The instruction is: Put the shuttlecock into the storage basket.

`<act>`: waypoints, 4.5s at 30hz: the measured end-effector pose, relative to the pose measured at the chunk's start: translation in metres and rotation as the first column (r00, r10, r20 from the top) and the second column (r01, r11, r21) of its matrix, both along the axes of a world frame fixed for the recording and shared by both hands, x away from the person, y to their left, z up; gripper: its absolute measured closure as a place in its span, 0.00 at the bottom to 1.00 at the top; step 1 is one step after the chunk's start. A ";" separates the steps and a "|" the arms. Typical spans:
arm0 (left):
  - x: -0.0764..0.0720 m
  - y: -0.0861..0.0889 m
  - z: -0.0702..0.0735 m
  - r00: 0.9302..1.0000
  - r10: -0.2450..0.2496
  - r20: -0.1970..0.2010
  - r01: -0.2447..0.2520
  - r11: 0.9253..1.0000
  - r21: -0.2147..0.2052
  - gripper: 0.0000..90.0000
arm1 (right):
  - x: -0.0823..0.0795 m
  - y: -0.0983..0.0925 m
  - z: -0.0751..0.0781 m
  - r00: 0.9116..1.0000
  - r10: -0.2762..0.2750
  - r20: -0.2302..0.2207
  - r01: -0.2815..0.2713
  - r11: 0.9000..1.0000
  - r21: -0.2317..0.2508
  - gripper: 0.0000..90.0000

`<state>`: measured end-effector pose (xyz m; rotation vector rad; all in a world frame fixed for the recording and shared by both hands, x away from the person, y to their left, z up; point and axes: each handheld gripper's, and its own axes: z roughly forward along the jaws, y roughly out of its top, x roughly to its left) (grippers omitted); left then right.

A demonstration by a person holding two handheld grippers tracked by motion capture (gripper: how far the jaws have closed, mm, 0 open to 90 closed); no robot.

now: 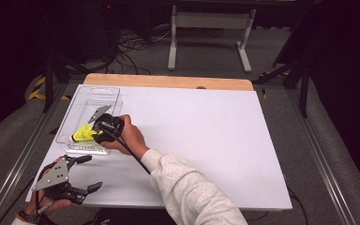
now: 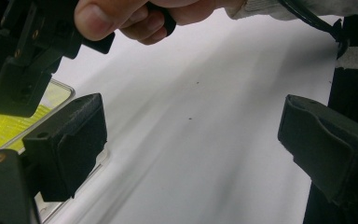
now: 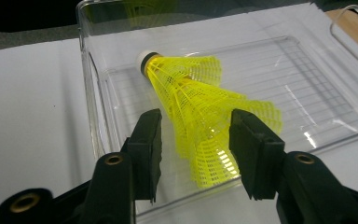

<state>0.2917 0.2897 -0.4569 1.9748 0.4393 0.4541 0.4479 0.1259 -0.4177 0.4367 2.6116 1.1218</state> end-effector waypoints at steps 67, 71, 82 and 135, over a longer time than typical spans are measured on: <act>0.004 -0.003 0.000 1.000 0.014 -0.002 -0.014 1.000 0.019 0.10 | -0.026 -0.120 0.027 0.981 -0.106 0.165 0.091 0.991 0.097 0.44; 0.004 -0.003 0.000 1.000 0.013 -0.002 -0.013 1.000 0.019 0.10 | -0.025 -0.130 0.029 0.980 -0.117 0.159 0.101 0.989 0.104 0.39; 0.005 -0.003 0.000 1.000 0.014 -0.002 -0.014 1.000 0.026 0.10 | -0.024 -0.149 0.031 0.973 -0.152 0.173 0.134 0.985 0.110 0.27; 0.011 -0.004 0.000 1.000 0.030 -0.001 -0.030 0.999 0.022 0.09 | -0.057 -0.242 0.042 0.896 -0.302 0.324 0.310 0.950 0.028 0.10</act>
